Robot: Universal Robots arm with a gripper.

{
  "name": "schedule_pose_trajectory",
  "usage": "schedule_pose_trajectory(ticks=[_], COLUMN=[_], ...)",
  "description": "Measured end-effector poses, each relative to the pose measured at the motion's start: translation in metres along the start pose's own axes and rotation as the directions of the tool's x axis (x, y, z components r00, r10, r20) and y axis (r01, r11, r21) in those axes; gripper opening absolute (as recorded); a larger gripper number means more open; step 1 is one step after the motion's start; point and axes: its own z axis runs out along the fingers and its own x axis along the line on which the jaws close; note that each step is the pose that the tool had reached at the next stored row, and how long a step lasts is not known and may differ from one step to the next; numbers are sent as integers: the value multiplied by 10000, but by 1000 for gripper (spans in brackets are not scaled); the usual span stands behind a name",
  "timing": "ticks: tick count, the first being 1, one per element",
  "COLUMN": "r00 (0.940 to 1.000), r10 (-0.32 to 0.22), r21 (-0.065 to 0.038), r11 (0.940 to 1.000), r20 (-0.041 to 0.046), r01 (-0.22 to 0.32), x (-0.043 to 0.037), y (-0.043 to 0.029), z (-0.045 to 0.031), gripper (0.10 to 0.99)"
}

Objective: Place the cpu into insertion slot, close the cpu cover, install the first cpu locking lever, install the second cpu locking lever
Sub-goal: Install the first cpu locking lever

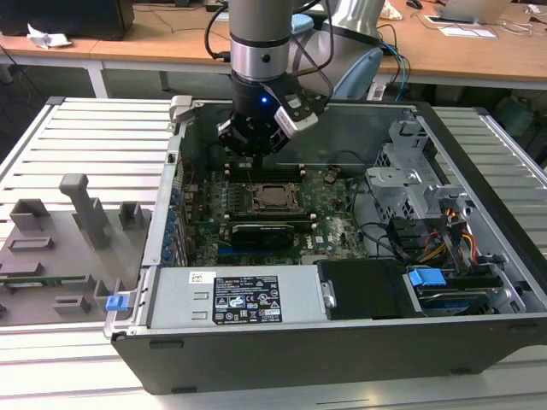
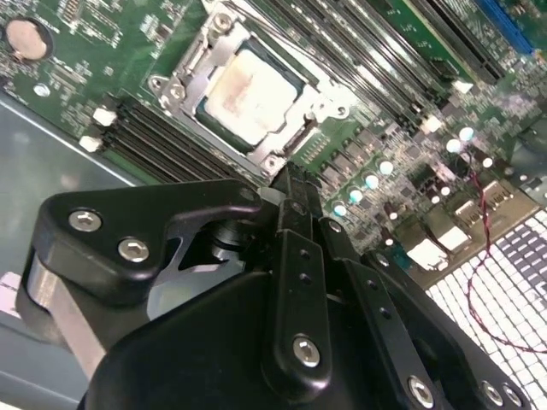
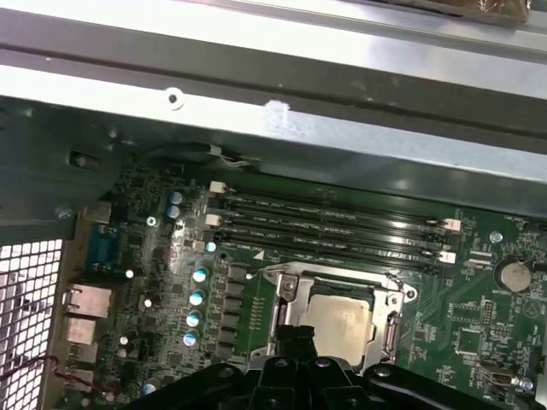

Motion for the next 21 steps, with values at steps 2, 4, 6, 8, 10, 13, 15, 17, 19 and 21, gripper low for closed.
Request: schedule_pose_trajectory(ticks=[2, 4, 6, 8, 10, 13, 15, 17, 19, 21], r00=[10000, 10000, 10000, 10000, 10000, 9999, 9999, 9999, 9999, 9999], r10=[10, 11, 10, 9, 11, 137, 145, 151, 160, 172], r21=[-37, -60, -68, -72, -76, -74, -74, -73, -74, -74], r11=[10000, 10000, 10000, 10000, 10000, 9999, 9999, 9999, 9998, 9998], r20=[7, 11, 11, 12, 14, 15, 15, 15, 13, 11], r01=[-10, -11, -10, -9, -11, -137, -145, -151, -160, -172], x=[70, 147, 190, 230, 260, 297, 294, 291, 284, 275], y=[11, 22, 29, 35, 40, 147, 170, 191, 204, 215], z=[0, -1, -1, 1, 3, 22, 26, 29, 33, 38], gripper=[106, 106, 106, 106, 106, 106, 106, 106, 106, 106])
